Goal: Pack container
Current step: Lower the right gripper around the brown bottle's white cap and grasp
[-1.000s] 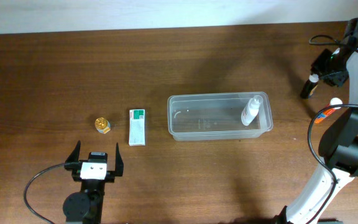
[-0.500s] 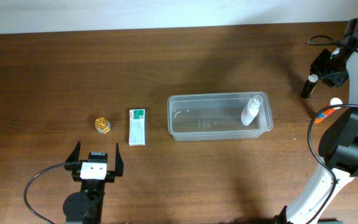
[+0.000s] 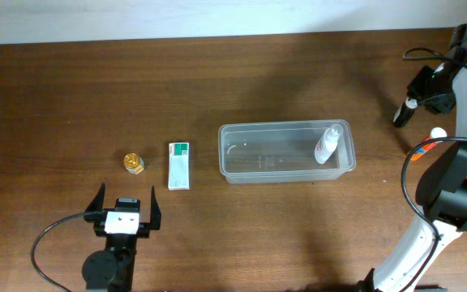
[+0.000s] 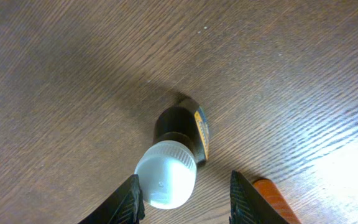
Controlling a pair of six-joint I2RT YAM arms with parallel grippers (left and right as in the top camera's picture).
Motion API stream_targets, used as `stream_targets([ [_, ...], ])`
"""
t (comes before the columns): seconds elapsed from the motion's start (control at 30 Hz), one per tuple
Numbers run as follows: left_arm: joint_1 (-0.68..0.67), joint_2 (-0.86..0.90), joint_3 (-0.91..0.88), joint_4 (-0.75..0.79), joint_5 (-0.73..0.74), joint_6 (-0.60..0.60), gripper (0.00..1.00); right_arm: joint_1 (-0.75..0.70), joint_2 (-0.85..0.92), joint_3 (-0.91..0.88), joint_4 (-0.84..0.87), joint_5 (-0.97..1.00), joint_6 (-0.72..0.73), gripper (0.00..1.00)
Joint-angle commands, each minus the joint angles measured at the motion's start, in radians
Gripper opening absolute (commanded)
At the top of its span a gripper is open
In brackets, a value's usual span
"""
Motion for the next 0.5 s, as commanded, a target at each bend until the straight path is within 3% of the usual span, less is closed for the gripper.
stream_targets([
  [0.0,0.005,-0.008,-0.002,-0.006,0.015,0.009,0.99,0.0,-0.017,-0.014,-0.007,0.048,-0.012,0.38],
  [0.47,0.005,-0.008,-0.002,-0.006,0.015,0.008,0.99,0.0,-0.021,0.069,-0.049,0.004,-0.064,0.45],
])
